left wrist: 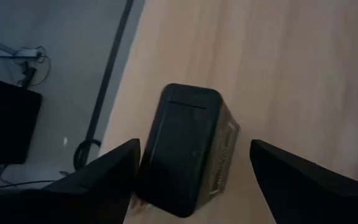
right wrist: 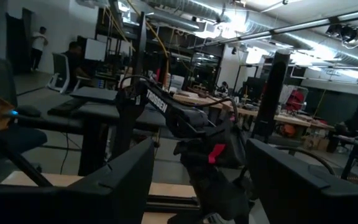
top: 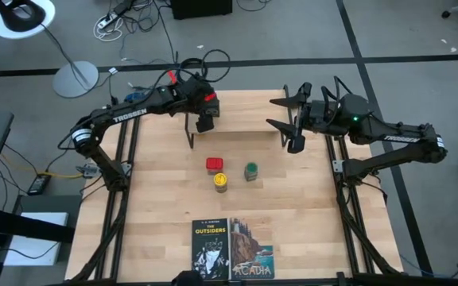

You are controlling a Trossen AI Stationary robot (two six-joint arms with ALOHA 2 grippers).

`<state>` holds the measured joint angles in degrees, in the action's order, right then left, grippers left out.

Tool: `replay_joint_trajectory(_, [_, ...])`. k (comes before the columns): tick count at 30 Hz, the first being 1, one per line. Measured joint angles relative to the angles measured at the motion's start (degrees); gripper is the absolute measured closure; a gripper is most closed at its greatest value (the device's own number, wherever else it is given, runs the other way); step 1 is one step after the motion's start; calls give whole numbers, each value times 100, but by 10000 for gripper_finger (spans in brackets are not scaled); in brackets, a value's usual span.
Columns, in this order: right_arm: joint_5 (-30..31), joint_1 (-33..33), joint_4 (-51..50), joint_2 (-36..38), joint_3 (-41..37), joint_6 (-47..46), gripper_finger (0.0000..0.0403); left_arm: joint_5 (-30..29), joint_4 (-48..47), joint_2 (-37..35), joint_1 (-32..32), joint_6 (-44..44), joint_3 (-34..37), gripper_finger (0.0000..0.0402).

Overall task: Shelf spices
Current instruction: Remove the black seasoning can from the shelf

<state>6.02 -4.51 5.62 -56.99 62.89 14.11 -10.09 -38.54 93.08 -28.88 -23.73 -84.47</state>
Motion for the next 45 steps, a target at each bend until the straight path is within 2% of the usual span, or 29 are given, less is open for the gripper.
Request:
replay_joint_trajectory(4, [0,0,-19,0,0,2,153,60,14,13,0,7,0,101])
replay_joint_trajectory(7, [42,0,-22,0,0,2,154,83,52,13,0,37,0,125])
replay_joint_trajectory(13, [44,0,-21,0,0,0,156,253,104,13,18,111,0,199])
replay_joint_trajectory(19, [50,0,-11,-2,0,-24,158,114,199,13,120,109,0,280])
replay_joint_trajectory(27, [66,0,176,-2,0,16,162,132,-31,11,580,142,-543,280])
replay_joint_trajectory(32, [66,0,241,-2,0,68,172,892,-135,7,932,173,-879,280])
replay_joint_trajectory(35, [63,0,274,-2,0,166,176,1146,-152,47,1090,300,-854,280])
replay_joint_trajectory(45, [61,2,368,-4,0,202,192,1129,375,760,1490,485,-340,280])
